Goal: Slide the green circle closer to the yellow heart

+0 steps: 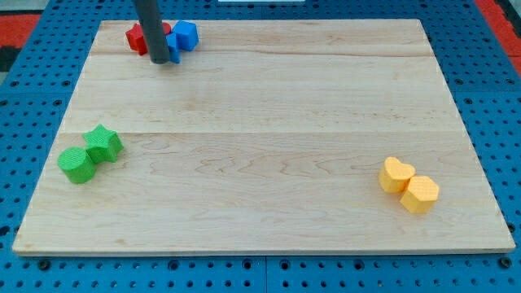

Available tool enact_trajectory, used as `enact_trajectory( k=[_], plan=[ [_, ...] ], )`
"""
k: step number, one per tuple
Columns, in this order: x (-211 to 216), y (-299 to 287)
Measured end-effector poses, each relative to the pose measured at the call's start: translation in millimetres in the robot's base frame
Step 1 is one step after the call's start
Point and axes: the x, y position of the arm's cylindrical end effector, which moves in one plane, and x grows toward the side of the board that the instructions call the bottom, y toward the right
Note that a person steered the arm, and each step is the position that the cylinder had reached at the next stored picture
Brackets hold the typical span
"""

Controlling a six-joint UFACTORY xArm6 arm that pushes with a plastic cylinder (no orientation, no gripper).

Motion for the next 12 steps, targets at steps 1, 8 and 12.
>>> enact_trajectory(
  k=[1, 8, 12],
  plan=[
    [-6.4, -11.4],
    [239.7, -79.1],
    [226.2, -84.8]
  ],
)
